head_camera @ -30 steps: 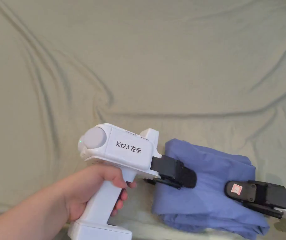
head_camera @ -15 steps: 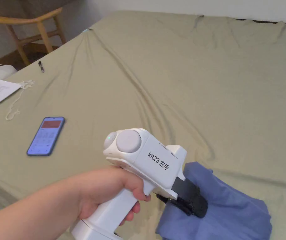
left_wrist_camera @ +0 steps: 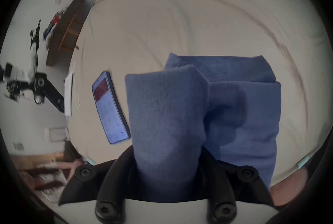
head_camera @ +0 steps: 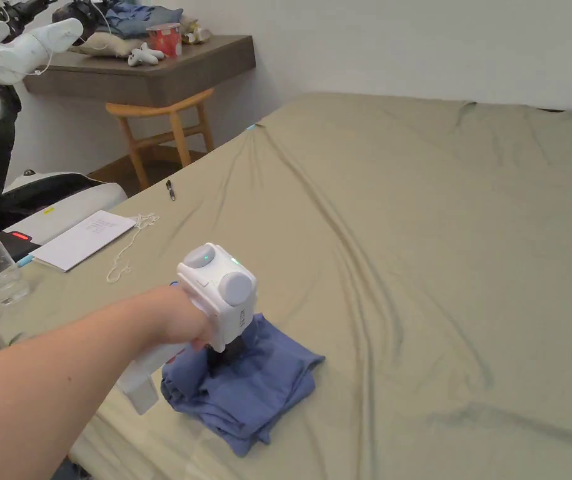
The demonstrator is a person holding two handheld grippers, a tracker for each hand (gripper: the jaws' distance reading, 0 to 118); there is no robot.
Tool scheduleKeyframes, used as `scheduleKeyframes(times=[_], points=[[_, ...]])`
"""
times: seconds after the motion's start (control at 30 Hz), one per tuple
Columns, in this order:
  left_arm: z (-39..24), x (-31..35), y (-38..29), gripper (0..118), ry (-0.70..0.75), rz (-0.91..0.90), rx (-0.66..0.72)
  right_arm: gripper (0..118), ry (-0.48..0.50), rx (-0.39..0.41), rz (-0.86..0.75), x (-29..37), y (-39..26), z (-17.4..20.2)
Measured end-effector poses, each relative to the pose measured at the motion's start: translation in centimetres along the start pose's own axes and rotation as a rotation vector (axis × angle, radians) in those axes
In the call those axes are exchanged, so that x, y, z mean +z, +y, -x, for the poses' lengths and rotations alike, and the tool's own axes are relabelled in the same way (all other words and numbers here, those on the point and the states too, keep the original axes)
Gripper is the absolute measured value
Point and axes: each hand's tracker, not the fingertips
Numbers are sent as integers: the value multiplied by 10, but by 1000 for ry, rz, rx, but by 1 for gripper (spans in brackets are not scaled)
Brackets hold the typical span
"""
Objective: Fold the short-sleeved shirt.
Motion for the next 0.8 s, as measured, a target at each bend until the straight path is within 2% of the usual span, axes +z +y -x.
scheduleKeyframes(times=[0.07,0.17,0.2,0.33,0.37,0.4,0.5,0.53,0.63,0.7,0.77,0.8], points=[[-2,7,-6,27,-6,-22,43,0,1,11,-8,3,2,3],[-5,26,-11,92,4,-115,47,0,1,43,-23,5,7,11],[-7,36,-12,105,1,-139,66,0,3,48,-27,5,8,13],[-29,107,-13,105,-32,-352,96,0,1,104,-62,17,14,15],[-39,130,-16,104,-62,-412,100,0,-18,132,-78,20,17,19],[-50,152,-21,91,-94,-481,128,0,-47,161,-101,23,20,25],[-94,208,-40,14,-208,-672,202,0,-120,225,-165,34,28,40],[-110,220,-46,7,-220,-737,224,0,-160,262,-183,38,31,47],[-163,252,-69,1,-257,-915,265,0,-375,473,-250,40,35,88],[-198,273,-87,0,-261,-1064,299,0,-593,590,-309,38,34,116],[-228,287,-101,0,-214,-1175,331,0,-737,716,-403,36,30,138],[-241,294,-108,0,-201,-1233,340,0,-782,751,-449,35,28,147]])
